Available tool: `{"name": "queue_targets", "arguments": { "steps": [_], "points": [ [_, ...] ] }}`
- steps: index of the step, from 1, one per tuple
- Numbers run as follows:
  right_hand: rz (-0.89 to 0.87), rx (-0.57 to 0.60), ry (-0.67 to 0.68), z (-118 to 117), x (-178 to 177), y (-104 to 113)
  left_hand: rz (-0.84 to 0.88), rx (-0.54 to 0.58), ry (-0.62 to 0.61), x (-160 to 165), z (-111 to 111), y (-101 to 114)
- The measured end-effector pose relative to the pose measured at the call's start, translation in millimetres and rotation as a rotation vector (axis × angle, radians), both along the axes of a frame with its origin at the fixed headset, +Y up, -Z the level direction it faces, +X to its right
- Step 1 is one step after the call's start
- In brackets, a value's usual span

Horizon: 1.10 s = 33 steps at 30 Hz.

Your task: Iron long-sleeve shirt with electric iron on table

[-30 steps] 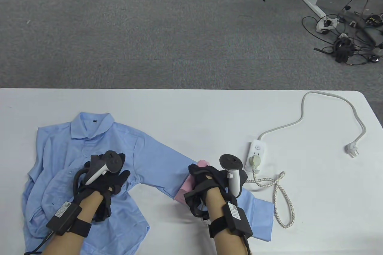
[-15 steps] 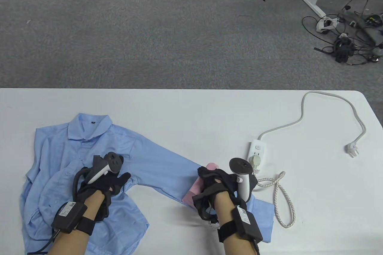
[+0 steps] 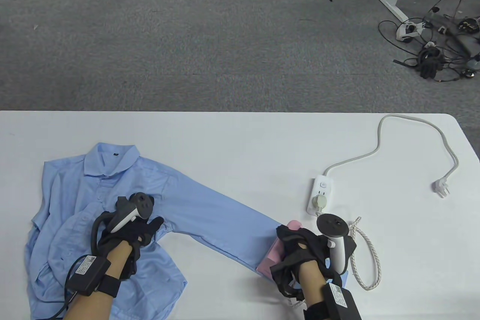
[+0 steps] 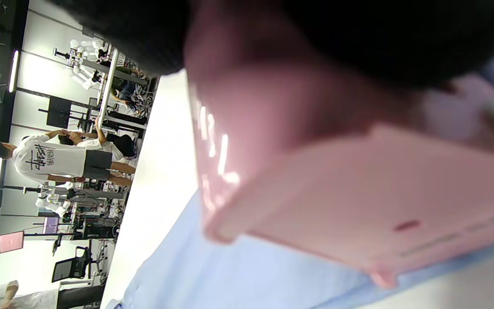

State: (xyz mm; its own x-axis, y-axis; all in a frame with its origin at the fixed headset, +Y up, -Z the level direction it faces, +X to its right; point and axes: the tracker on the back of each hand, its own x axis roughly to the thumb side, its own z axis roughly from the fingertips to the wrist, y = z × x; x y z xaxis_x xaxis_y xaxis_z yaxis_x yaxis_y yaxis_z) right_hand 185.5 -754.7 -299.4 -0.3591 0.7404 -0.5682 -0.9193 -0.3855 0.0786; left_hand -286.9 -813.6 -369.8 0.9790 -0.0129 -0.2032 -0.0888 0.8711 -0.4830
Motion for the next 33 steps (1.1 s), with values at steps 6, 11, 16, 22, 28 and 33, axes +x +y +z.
{"name": "queue_targets", "arguments": {
  "steps": [6, 11, 16, 22, 28, 33],
  "points": [
    [0.044, -0.009, -0.014, 12.9, 18.6, 5.5, -0.002, 0.001, 0.003, -0.6, 0.6, 0.0],
    [0.035, -0.019, -0.017, 25.2, 35.3, 6.9, 0.014, -0.006, 0.009, -6.2, 4.6, -0.3],
    [0.04, -0.023, -0.031, 34.4, 50.1, 8.1, -0.001, -0.004, 0.012, -4.9, 4.8, 0.3],
    [0.027, -0.016, -0.038, 42.1, 62.8, 7.3, 0.019, -0.005, 0.013, -6.4, 5.1, 0.0],
    [-0.011, -0.02, -0.029, 41.5, 63.2, 5.6, 0.04, -0.006, 0.016, -7.4, 3.6, 1.9],
    [-0.07, 0.067, -0.003, 33.2, 57.8, 29.4, 0.14, 0.046, 0.01, -11.1, 10.6, 23.3]
  ]
}}
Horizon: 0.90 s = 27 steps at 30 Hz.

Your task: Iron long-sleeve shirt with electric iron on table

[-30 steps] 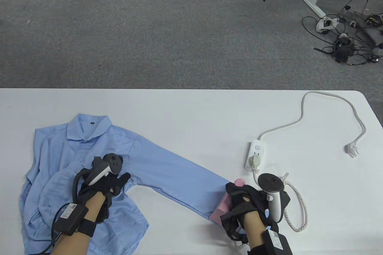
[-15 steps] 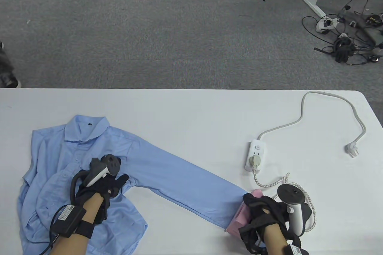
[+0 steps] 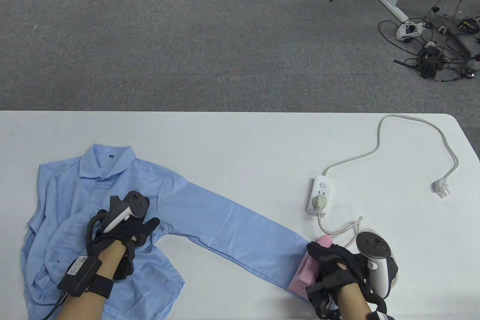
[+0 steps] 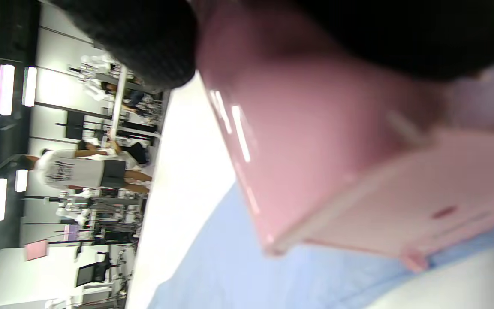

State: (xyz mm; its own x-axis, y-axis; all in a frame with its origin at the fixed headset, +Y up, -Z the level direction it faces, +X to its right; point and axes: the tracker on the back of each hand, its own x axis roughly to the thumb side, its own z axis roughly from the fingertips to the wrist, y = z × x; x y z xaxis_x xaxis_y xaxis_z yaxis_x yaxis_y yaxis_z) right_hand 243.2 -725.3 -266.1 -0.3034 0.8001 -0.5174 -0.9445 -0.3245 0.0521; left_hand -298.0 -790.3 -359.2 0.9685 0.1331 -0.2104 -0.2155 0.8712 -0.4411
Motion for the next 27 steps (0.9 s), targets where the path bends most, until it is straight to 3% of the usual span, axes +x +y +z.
{"name": "queue_targets", "arguments": {
  "steps": [6, 11, 20, 27],
  "points": [
    [-0.074, 0.153, 0.043, -27.1, -15.9, 54.0, 0.135, 0.261, -0.057, 5.9, 34.2, 50.9],
    [-0.095, 0.262, 0.017, -57.5, -35.2, 84.3, 0.124, 0.355, -0.129, 19.9, 66.5, 54.8],
    [-0.086, 0.357, 0.057, -112.1, -63.1, 78.5, 0.056, 0.412, -0.168, 21.4, 91.7, 42.9],
    [-0.021, 0.365, 0.025, -156.7, -85.1, 33.4, 0.048, 0.398, -0.164, 12.8, 87.9, 38.1]
  ]
}}
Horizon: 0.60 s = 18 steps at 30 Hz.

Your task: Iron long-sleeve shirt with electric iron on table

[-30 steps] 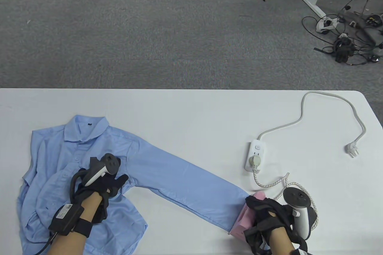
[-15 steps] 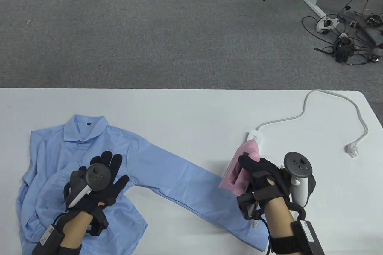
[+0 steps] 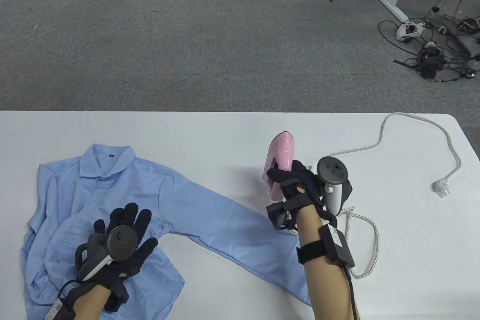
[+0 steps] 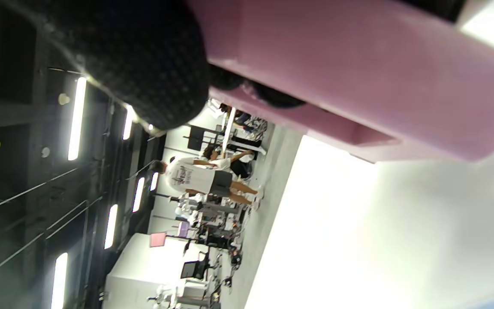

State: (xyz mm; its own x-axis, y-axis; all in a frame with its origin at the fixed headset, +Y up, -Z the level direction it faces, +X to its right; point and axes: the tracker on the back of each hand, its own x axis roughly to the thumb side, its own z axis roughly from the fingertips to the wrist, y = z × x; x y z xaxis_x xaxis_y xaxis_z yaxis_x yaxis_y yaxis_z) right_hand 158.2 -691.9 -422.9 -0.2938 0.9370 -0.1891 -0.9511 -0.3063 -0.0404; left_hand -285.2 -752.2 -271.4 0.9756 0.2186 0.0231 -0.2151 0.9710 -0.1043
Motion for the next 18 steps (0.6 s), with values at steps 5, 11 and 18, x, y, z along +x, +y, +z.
{"name": "queue_targets", "arguments": {
  "steps": [5, 11, 18],
  "points": [
    [0.094, -0.031, -0.082, -14.0, -0.6, -36.2, -0.003, 0.007, -0.004, -0.8, 0.2, 0.3],
    [0.147, 0.013, -0.123, -14.8, 4.5, -47.3, -0.004, -0.002, -0.015, 1.6, -0.7, -2.6],
    [0.311, -0.046, -0.153, -7.3, 8.1, -42.0, -0.014, -0.003, -0.02, 4.2, 0.3, -4.4]
  ]
}}
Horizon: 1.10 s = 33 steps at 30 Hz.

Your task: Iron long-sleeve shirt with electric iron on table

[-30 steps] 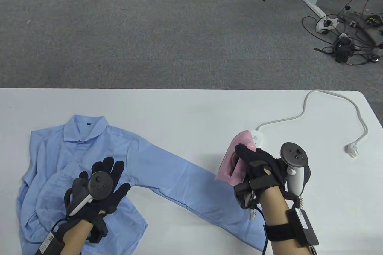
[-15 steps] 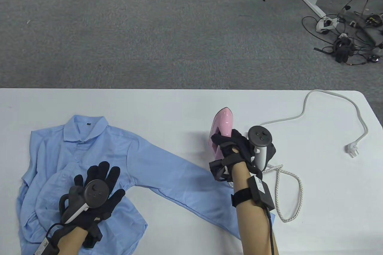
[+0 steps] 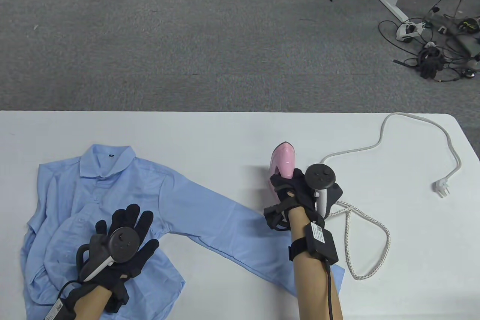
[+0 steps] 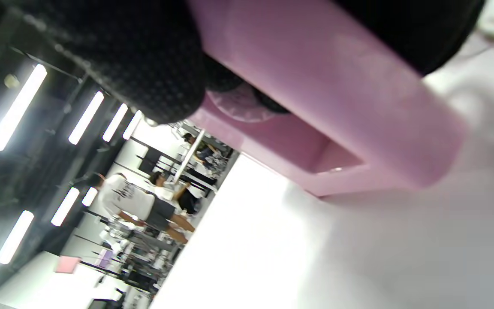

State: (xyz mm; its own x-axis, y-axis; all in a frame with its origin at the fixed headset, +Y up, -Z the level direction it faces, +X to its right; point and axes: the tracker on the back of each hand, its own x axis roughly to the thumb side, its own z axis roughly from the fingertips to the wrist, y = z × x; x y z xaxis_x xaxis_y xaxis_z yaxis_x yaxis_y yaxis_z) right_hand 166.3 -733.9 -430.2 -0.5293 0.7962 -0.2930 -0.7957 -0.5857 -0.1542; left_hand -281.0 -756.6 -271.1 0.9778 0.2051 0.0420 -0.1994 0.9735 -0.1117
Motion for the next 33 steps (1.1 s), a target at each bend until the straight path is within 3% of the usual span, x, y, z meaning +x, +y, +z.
{"name": "queue_targets", "arguments": {
  "steps": [8, 15, 18, 20, 23, 29, 33],
  "points": [
    [0.151, -0.096, -0.058, 6.9, -2.0, -7.7, 0.002, -0.01, 0.004, -0.7, -0.1, -0.9],
    [0.176, -0.141, -0.059, 7.6, -4.8, -4.4, 0.004, -0.009, 0.008, -1.7, -0.1, 0.3],
    [0.407, -0.22, -0.022, 8.7, -9.8, 4.8, 0.012, -0.011, 0.011, -4.2, -0.8, 1.2],
    [0.459, -0.249, -0.002, 11.2, -12.5, 10.9, 0.018, -0.008, 0.017, -6.4, -1.5, 1.2],
    [0.416, -0.159, -0.013, 19.7, -13.6, 31.5, 0.025, 0.004, 0.032, -11.4, -0.8, 3.9],
    [0.489, 0.104, 0.035, 46.1, -38.3, 96.4, 0.068, 0.077, 0.112, -28.0, 0.4, 15.5],
    [0.584, 0.197, 0.255, 65.3, -99.1, 106.0, -0.101, 0.268, 0.393, -51.1, 10.1, 37.1]
  ]
}}
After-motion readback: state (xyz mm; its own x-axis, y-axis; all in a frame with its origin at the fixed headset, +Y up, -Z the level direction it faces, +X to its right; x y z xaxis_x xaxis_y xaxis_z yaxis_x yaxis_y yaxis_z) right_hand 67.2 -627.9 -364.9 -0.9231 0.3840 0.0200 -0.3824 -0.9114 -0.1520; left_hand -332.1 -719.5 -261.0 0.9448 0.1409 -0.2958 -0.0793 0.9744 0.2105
